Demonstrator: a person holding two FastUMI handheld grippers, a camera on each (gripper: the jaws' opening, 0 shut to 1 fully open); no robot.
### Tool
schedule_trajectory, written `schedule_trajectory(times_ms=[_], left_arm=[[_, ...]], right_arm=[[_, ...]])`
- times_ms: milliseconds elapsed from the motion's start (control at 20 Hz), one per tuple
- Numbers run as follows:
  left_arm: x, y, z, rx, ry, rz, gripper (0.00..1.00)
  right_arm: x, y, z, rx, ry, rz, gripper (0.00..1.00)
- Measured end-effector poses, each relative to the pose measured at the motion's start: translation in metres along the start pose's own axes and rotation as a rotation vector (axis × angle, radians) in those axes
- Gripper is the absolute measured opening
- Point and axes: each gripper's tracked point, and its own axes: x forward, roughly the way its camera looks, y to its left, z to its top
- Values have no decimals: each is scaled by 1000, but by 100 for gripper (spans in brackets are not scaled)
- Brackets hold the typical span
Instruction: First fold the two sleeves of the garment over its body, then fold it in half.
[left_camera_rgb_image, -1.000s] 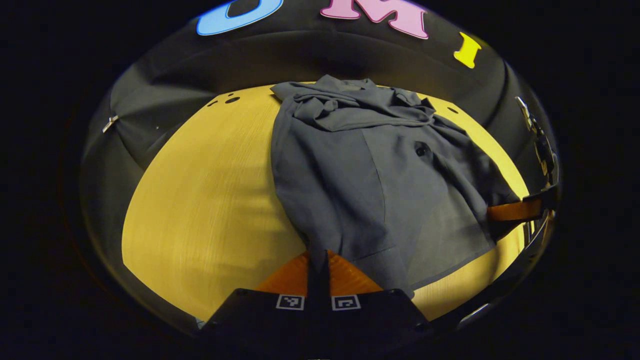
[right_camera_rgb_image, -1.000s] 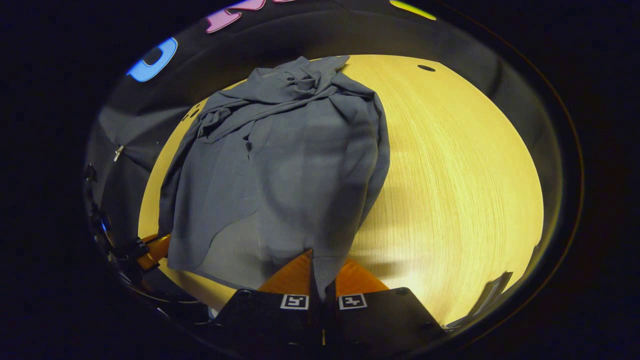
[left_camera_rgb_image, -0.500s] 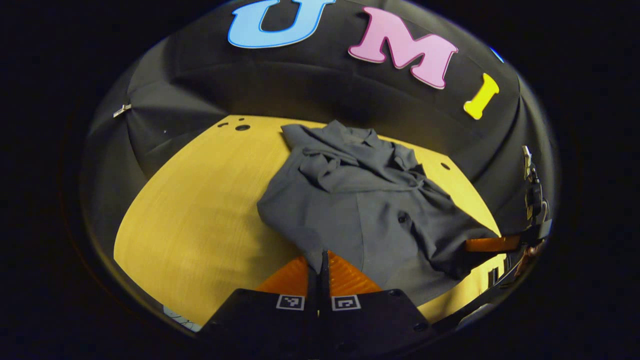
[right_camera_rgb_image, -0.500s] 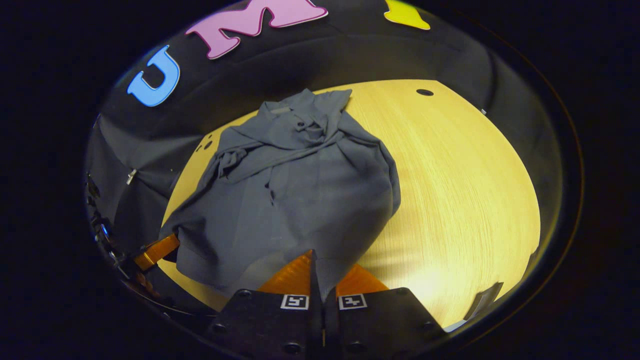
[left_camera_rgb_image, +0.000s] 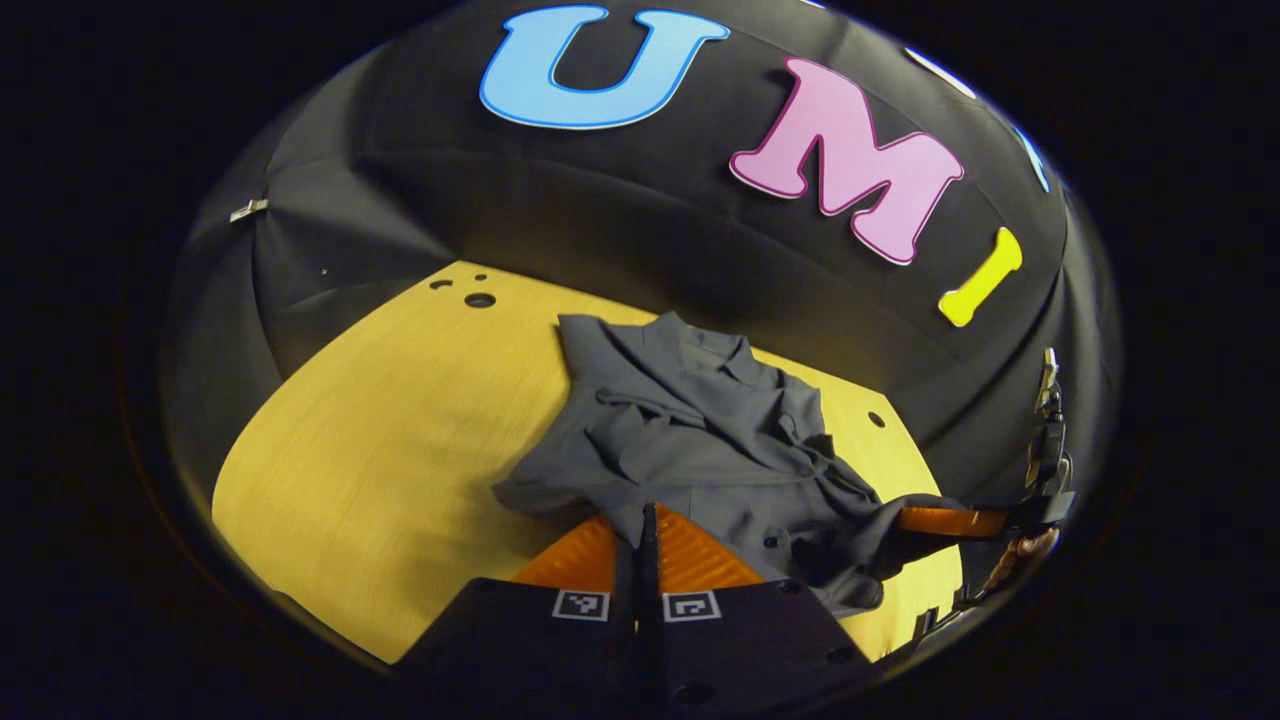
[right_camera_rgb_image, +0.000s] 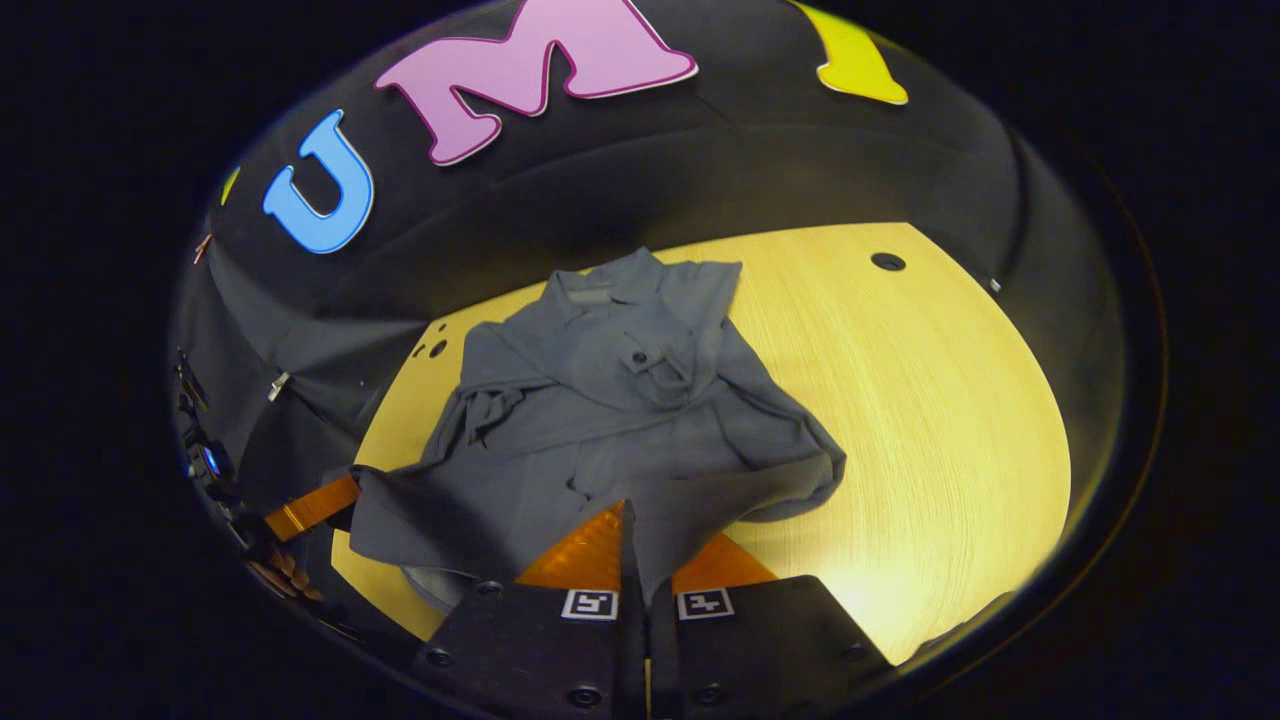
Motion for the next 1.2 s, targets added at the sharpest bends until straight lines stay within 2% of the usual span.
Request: schedule_trajectory(times_ms=[200, 250, 300, 450, 750, 950, 1200], left_arm=[[26, -4, 47, 0, -61, -13, 5], [34, -5, 61, -4, -80, -19, 2], [43, -7, 73, -9, -94, -25, 5], [72, -13, 106, -22, -129, -36, 5], [132, -13, 168, 23, -228, -3, 5], [182, 4, 203, 27, -285, 34, 5], [247, 12, 198, 37, -294, 28, 5]], right_arm=[[23, 7, 45, -6, -52, 16, 7], [30, 7, 56, -10, -66, 16, 7], [37, 6, 67, -14, -76, 15, 7], [58, 7, 107, -6, -125, 16, 7], [103, 7, 192, 36, -256, 13, 7], [148, -14, 215, 94, -285, -27, 7], [207, -32, 217, 106, -295, -66, 6]])
